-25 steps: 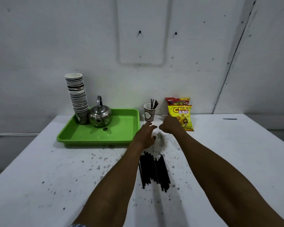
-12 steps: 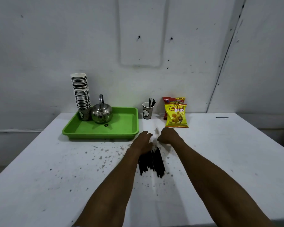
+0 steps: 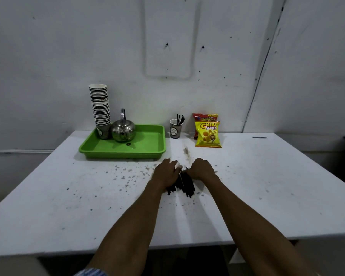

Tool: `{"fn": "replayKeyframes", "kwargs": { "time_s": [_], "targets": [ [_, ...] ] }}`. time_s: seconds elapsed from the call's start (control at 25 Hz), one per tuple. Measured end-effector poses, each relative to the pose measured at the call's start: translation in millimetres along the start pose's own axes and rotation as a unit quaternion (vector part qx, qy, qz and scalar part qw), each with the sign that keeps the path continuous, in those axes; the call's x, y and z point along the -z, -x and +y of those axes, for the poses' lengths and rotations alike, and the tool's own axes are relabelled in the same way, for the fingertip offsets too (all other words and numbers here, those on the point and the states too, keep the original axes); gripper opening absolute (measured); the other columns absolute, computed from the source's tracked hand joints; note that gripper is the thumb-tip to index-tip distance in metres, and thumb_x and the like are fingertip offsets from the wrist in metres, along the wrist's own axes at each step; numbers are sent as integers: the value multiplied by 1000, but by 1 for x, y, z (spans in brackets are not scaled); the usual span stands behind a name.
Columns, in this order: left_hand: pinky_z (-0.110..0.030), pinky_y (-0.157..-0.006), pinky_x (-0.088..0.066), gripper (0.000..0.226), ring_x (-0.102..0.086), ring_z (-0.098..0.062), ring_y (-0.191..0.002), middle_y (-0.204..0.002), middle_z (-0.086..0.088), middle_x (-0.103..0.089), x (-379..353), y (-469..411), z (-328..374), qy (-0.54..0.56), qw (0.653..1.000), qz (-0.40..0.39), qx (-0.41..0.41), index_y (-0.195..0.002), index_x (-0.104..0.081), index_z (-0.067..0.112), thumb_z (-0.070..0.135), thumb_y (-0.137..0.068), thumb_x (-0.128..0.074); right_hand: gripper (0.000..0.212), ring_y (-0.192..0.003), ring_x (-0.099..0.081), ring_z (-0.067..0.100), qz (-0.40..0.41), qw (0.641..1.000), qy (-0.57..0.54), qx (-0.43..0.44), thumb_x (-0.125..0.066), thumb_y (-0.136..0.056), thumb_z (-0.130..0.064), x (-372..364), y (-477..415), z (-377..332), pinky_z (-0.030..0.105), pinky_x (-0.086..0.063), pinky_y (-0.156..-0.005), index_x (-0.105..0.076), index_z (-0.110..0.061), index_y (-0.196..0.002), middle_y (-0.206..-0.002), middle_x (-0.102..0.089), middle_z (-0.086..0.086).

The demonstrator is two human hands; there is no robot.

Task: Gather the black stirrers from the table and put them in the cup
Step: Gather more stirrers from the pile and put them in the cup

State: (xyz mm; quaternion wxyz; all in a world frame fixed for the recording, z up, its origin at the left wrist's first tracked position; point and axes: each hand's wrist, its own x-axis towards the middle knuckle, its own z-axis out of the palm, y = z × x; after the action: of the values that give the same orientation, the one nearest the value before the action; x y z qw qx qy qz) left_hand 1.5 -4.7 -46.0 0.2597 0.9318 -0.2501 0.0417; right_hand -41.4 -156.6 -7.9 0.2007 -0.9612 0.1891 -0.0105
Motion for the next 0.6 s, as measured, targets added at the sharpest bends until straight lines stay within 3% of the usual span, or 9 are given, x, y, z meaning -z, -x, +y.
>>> {"fn": "replayKeyframes", "kwargs": {
  "time_s": [0.12,0.28,0.4,0.6],
  "targets": [
    [-50,-115,-30,51,-27,-31,-144,-150,-18,-38,-4,10,4,-25,1000,-8,6,-141,-42,18,46,-98,-36,45,-100,-67,31,-9,1000,-16,-9,-70,-76,-49,0,11,1,26,-40,-62,-63,-7,-88,-96,-67,14],
    [-52,-120,-17,53,-16,-30,-149,-155,-16,-30,-9,20,5,-63,998,-15,4,-143,-36,20,48,-99,-33,47,-98,-68,30,7,999,-34,-11,-74,-72,-44,-1,20,0,25,-45,-65,-71,-5,-99,-102,-71,14],
    [-51,-122,-12,56,-11,-29,-150,-159,-14,-24,-10,26,6,-78,997,-22,3,-147,-31,21,49,-99,-32,43,-96,-68,30,9,999,-35,-11,-75,-73,-40,1,25,-2,23,-42,-58,-72,-4,-96,-99,-71,14],
    [-49,-123,-9,57,-8,-27,-151,-161,-13,-19,-6,29,8,-85,996,-30,3,-148,-28,22,49,-99,-30,38,-102,-66,30,23,999,-34,-16,-77,-75,-33,9,39,-8,29,-50,-71,-63,-5,-96,-107,-68,16]
  ]
}}
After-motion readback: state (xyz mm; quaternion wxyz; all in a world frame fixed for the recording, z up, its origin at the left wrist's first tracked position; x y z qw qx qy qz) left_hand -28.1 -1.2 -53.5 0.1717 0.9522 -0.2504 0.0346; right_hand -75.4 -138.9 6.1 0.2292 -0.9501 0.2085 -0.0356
